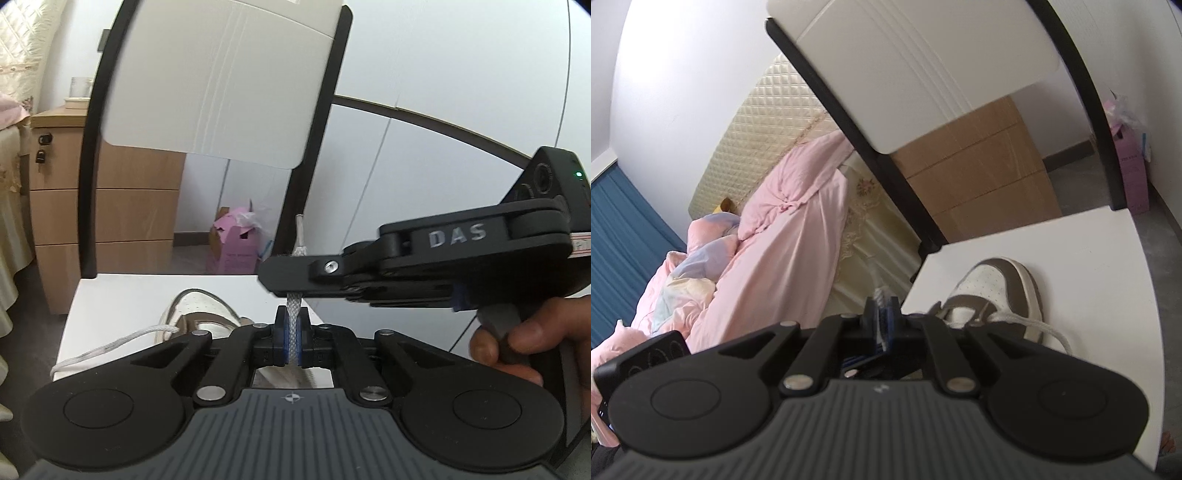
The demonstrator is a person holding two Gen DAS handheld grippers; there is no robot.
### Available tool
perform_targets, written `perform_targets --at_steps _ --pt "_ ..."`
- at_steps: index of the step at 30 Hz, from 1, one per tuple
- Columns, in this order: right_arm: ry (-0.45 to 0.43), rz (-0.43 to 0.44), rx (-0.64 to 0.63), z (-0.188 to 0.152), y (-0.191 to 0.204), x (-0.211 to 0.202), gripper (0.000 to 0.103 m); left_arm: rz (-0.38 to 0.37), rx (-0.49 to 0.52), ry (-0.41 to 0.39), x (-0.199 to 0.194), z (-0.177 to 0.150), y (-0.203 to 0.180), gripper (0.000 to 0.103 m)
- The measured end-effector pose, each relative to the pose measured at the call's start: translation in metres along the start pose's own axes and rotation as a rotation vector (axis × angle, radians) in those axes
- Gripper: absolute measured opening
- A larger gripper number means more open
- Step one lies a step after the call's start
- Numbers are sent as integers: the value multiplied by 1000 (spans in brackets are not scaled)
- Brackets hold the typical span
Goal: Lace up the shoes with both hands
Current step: 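Release the lace from the left gripper and lower it toward the sneaker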
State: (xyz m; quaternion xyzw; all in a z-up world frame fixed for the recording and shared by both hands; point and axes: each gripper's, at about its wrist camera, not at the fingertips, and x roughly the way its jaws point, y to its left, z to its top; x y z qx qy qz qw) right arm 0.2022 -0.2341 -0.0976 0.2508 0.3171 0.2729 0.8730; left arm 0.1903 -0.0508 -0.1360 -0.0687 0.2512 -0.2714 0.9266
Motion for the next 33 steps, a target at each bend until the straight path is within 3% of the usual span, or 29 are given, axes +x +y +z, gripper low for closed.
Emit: perform_targets --at_steps 1,2,4,9,12,14,19,24,28,31,33 --pt "-8 2 2 1 0 -1 16 3 -4 -5 -1 1 0 4" --pt "-17 1 4 2 -1 -3 29 6 -5 -10 -1 1 1 4" --pt "-34 -6 2 3 -1 -7 41 15 -9 -14 -2 2 3 4" --pt "-44 -4 -9 4 0 -11 42 22 -23 -15 -2 5 7 5" --pt "-51 -1 -18 5 0 -10 39 21 -19 -14 -2 6 7 5" --pt "-55 15 -19 5 1 -9 25 20 -16 -12 -1 6 7 5" --pt "-39 35 -44 4 5 -5 5 15 -5 -10 -1 6 5 5" --pt "-55 19 -42 5 6 -4 3 41 24 -9 -1 7 1 7" --pt "-108 -12 -36 13 2 -9 3 58 78 -11 -7 6 1 24" --pt "-159 -50 -44 25 -3 -15 3 87 140 -42 -16 4 2 47" --pt "-190 -85 -66 34 -5 -19 3 111 169 -43 -18 2 5 47"
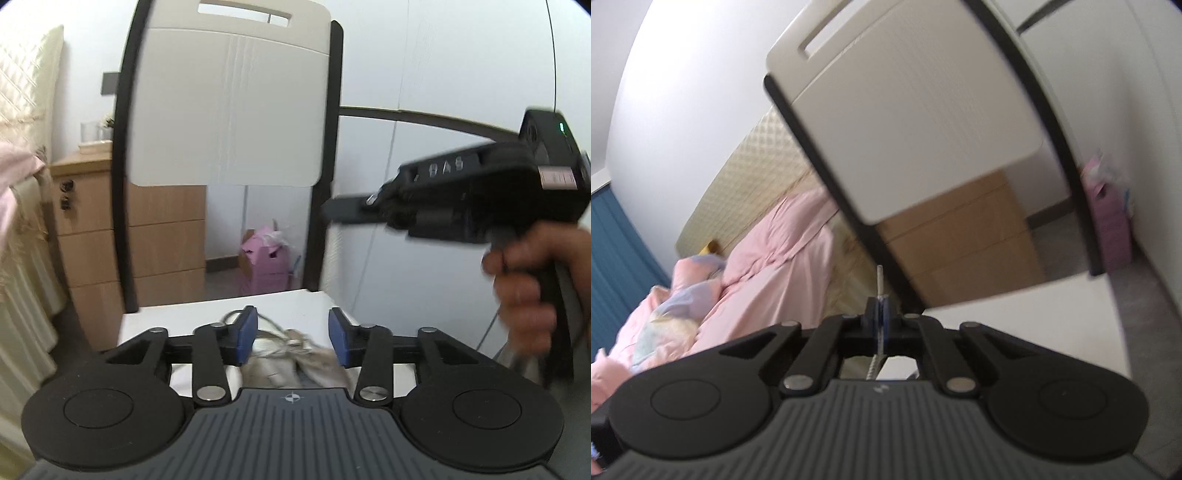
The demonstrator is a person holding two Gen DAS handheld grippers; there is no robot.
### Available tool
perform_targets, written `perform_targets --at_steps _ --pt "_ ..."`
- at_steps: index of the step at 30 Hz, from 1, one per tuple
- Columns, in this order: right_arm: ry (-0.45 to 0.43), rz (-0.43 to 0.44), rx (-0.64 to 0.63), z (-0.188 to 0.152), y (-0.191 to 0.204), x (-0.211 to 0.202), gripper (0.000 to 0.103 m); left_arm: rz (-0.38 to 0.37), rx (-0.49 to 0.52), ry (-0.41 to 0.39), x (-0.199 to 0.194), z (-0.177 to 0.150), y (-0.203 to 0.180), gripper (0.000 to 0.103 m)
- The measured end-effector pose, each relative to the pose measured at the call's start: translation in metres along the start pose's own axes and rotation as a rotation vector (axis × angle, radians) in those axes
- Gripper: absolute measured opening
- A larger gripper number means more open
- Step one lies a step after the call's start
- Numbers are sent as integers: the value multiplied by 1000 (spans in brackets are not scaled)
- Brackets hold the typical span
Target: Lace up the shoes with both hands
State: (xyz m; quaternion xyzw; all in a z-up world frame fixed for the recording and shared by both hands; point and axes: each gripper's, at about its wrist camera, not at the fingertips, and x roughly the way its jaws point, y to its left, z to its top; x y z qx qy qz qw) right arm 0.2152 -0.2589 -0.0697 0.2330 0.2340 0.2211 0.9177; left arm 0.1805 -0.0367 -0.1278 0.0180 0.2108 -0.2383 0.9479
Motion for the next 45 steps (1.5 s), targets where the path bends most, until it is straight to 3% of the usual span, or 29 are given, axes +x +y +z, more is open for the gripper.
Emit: perform_targets --at_steps 4,6,9,12,14,16,21,27,38,42,45 --pt "55 -77 -190 11 10 12 3 46 70 28 4 -5 2 47" --pt "157 -95 -332 5 22 31 3 68 92 56 8 -8 3 47" --pt "337 -64 -551 -13 39 61 3 89 106 101 16 -14 7 36" --pt "507 -17 -667 -31 47 88 3 86 80 146 25 -17 13 24" --pt "560 -13 -710 -36 48 100 3 52 17 153 25 -16 22 15" --pt "597 -12 -735 -38 46 110 3 20 -93 166 25 -16 37 14" --pt "681 -2 -695 -39 40 124 3 -43 -384 192 28 -19 78 14" --pt "750 33 -615 -38 37 134 3 -88 -566 210 35 -22 103 14" --pt "830 50 -423 -36 19 146 3 -85 -550 210 33 -22 107 14" --pt "788 56 -379 -30 17 142 3 -63 -494 201 35 -20 99 14" --pt "752 58 -422 -23 27 134 3 -65 -499 201 37 -20 98 14"
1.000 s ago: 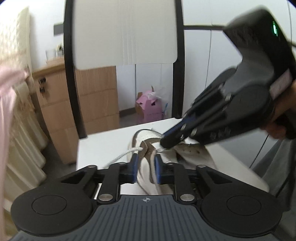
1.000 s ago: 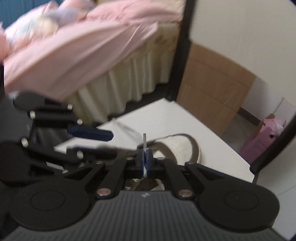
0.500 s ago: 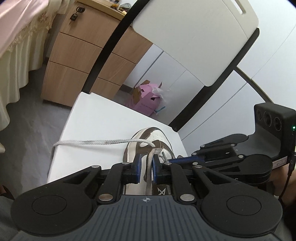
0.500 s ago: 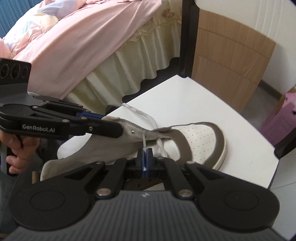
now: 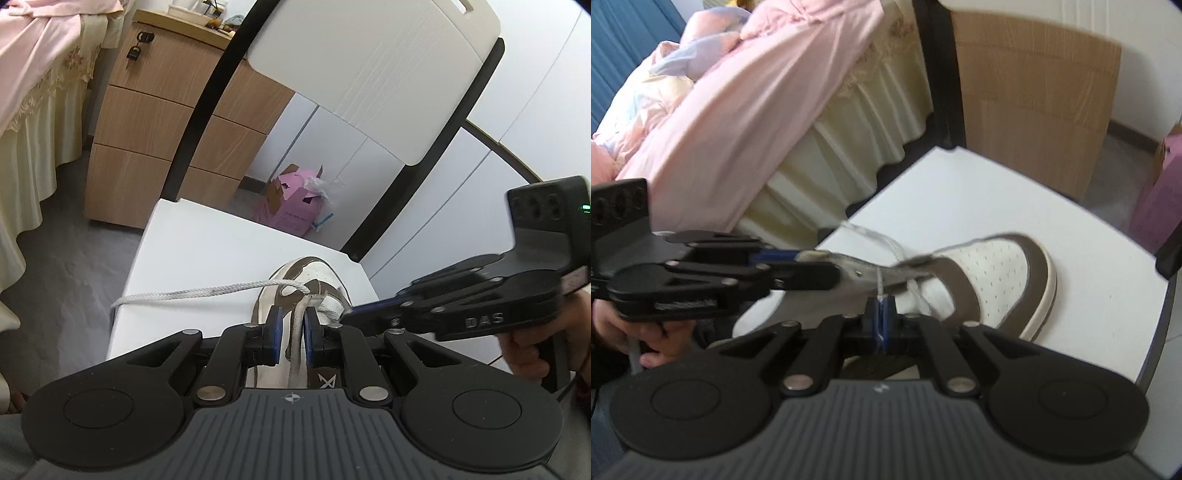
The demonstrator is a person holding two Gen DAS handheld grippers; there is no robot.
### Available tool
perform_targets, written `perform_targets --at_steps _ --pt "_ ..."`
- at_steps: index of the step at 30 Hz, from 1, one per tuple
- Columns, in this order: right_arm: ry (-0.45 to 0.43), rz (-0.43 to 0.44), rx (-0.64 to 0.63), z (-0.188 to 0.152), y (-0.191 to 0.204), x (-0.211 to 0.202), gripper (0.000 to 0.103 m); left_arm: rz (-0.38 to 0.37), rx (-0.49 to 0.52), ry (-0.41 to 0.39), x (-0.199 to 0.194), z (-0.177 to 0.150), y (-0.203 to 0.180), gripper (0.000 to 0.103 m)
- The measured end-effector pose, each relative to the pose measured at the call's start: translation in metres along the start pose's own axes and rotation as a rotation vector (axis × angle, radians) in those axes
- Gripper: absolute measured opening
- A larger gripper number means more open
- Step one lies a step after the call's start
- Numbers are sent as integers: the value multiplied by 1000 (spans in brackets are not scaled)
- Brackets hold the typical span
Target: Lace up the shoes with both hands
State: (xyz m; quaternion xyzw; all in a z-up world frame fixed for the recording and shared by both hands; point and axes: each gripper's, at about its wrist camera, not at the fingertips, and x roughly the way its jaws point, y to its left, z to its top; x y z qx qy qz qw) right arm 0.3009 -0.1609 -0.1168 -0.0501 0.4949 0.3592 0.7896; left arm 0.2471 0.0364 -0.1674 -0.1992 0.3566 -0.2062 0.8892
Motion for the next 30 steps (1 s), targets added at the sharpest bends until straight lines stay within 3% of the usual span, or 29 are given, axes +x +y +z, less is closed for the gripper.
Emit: perform_targets --at_steps 4,5,8,18,27,30 --pt "64 -242 -263 10 30 -1 3 0 10 3 1 -1 -2 14" --pt "93 -253 -308 13 35 1 3 -1 12 4 1 -1 -2 14" --pt "206 -256 -430 18 47 15 3 -4 13 9 1 0 -2 14" --pt "420 -211 -597 41 54 42 3 -15 -7 17 2 1 3 14" --pt "466 -196 -573 46 47 47 2 -16 11 20 3 2 0 14" --pt "460 -196 -542 47 45 49 2 13 112 8 2 0 -11 14"
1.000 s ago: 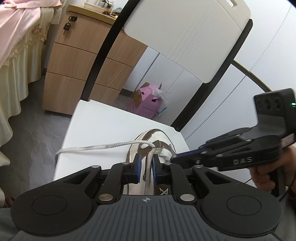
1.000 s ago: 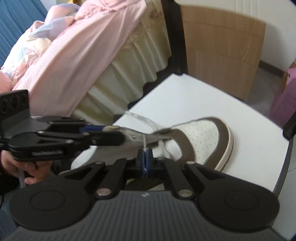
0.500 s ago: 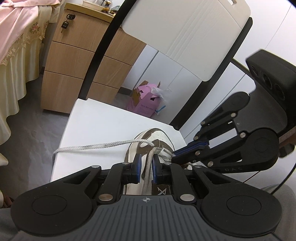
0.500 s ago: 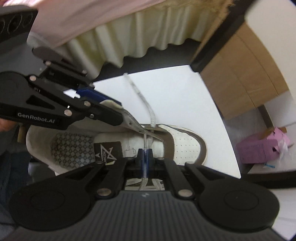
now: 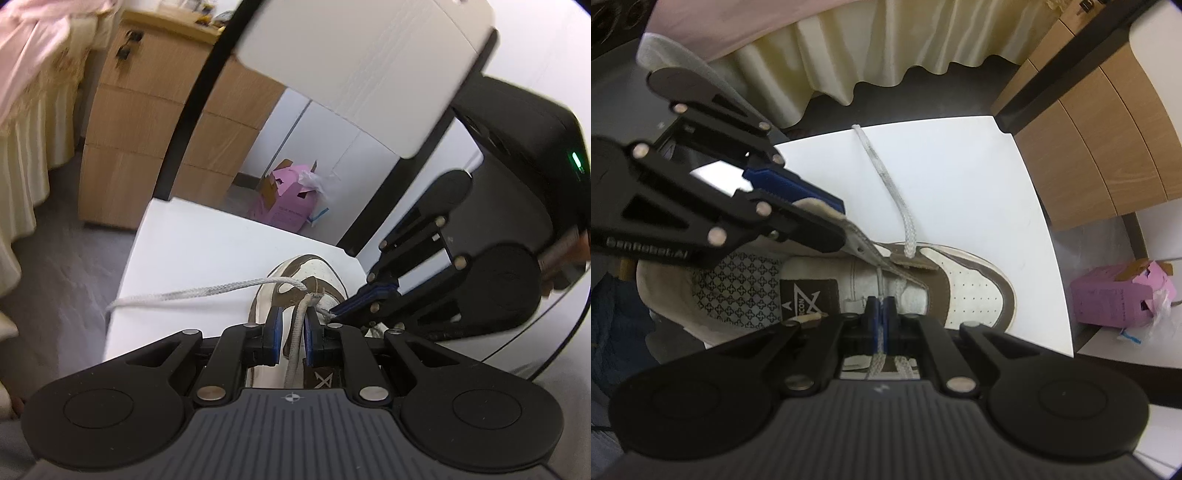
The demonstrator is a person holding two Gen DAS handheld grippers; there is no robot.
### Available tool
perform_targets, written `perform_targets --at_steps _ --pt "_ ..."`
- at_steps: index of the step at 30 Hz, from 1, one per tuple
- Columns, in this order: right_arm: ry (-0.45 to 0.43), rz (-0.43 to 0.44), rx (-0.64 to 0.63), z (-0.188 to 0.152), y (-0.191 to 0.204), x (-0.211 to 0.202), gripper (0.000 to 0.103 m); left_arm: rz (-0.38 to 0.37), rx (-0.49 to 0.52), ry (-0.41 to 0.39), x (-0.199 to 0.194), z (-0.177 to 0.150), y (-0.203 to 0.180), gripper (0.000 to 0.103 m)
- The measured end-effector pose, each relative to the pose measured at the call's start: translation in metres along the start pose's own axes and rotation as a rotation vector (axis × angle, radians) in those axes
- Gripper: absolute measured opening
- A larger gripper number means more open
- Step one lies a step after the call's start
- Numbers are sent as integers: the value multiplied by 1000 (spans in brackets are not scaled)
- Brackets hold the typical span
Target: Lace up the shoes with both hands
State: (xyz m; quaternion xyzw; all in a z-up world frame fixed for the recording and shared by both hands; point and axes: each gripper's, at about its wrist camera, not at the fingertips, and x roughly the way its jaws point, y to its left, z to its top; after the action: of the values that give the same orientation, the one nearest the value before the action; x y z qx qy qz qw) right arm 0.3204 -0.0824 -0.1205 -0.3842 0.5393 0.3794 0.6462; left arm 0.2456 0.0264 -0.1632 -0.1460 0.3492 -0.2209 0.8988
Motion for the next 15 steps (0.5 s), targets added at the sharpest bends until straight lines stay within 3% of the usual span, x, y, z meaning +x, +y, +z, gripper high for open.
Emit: perform_targets --at_steps 5,8,11,15 --pt "-41 31 115 -8 -11 -1 2 112 346 -18 2 -16 -39 14" --pt "-86 54 198 -17 -18 -3 2 143 488 -19 6 -27 -53 14" --pt "-130 68 251 -25 -21 -4 2 148 526 -13 8 -28 -55 14" --pt "-148 72 231 -25 -12 -3 3 135 510 1 11 -26 -51 14"
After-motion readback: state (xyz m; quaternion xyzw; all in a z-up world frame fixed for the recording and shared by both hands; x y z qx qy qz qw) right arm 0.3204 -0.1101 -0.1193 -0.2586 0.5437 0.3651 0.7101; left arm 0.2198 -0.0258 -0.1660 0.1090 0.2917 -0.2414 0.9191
